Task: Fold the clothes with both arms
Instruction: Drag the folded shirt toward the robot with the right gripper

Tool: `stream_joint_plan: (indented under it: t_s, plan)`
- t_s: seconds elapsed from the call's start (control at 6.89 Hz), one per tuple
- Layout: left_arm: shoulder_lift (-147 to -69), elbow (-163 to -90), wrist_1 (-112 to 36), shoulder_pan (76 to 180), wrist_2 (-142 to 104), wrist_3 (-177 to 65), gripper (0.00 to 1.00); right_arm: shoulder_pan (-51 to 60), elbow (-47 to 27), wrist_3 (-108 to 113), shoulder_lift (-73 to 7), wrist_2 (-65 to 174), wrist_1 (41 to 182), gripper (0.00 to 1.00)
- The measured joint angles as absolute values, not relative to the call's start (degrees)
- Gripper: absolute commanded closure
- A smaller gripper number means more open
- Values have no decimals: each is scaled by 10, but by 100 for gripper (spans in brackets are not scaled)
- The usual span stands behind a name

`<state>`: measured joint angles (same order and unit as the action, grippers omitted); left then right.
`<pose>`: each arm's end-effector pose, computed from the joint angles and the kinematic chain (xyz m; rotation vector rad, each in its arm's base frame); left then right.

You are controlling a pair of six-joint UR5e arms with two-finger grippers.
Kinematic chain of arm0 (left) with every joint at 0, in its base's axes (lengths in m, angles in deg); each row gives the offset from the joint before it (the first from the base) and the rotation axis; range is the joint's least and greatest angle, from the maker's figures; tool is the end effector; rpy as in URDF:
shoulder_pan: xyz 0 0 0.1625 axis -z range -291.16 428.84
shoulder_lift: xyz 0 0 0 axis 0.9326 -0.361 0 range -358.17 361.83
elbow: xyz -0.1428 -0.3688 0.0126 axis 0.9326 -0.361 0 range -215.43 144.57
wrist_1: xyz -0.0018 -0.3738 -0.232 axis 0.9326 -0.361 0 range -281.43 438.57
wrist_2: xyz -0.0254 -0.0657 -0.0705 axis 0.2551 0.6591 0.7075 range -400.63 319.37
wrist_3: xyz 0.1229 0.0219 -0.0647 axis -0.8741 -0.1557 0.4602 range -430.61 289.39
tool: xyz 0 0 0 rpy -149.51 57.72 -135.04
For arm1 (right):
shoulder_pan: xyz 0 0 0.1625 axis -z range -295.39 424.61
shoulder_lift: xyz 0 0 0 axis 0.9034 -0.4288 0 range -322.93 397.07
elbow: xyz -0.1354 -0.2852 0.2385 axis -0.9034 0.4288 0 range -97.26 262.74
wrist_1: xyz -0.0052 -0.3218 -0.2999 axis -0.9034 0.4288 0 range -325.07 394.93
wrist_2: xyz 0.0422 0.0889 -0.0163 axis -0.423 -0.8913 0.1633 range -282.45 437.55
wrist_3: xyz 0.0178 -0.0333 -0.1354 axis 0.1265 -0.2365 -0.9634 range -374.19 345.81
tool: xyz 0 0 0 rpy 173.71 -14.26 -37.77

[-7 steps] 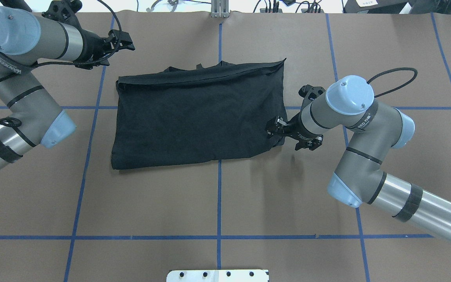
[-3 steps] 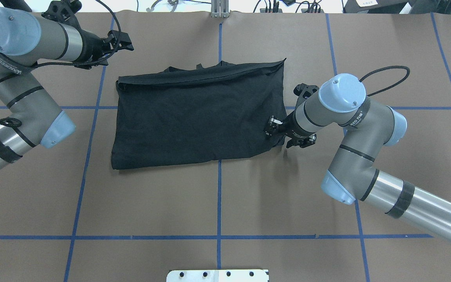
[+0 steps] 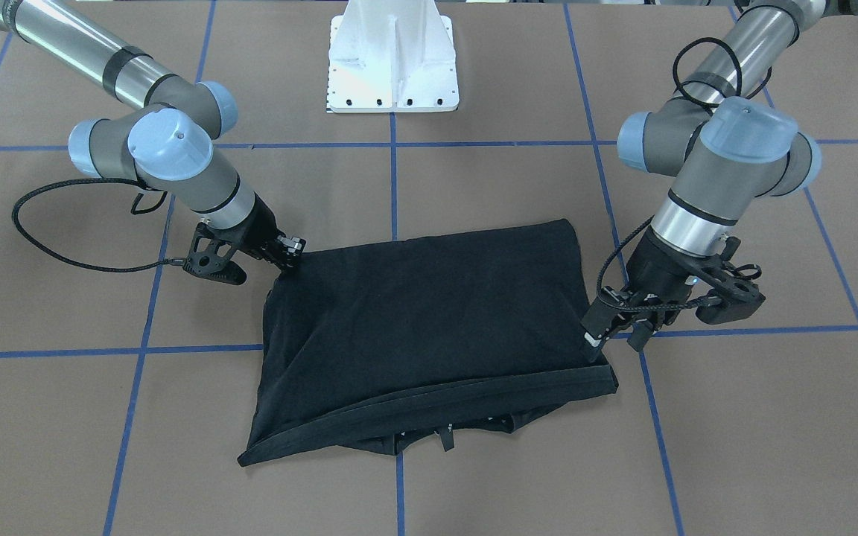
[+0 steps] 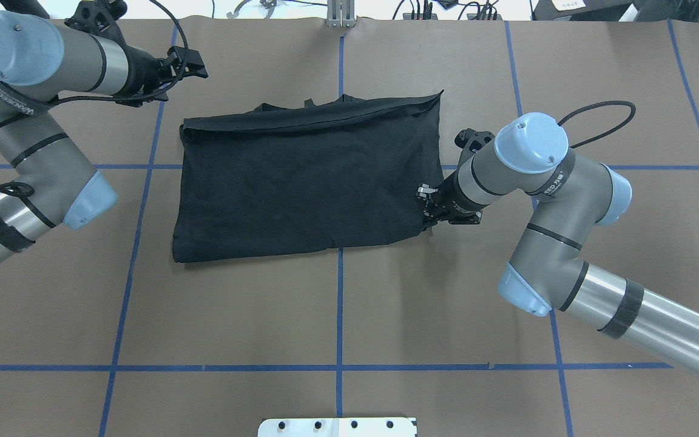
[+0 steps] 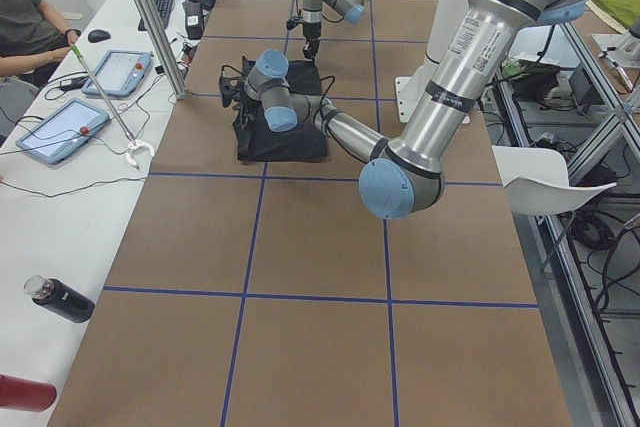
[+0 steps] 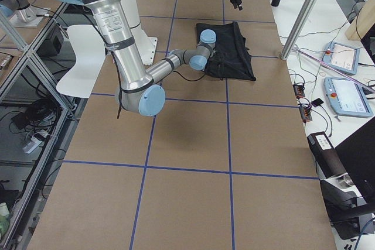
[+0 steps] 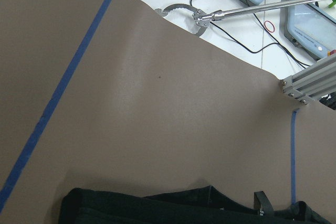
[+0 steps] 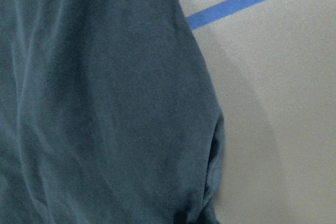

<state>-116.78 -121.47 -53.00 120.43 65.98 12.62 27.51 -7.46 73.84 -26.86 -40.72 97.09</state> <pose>0.3831 -0.6329 0.2981 0.3391 1.1404 -0.5220 -0.5249 -0.4806 0.3242 -0.1208 -1.0263 0.3252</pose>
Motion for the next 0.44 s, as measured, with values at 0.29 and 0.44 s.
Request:
stream_joint_plan:
  t_s: [0.29,0.44]
  plan:
    - [-1168,-1215,-530,1204,660,126,0,271,-140,739,-299,-438,973,100]
    - [-1167,-1215,-530,1205,660,125,0,273,-177,745,-319,-476,974,100]
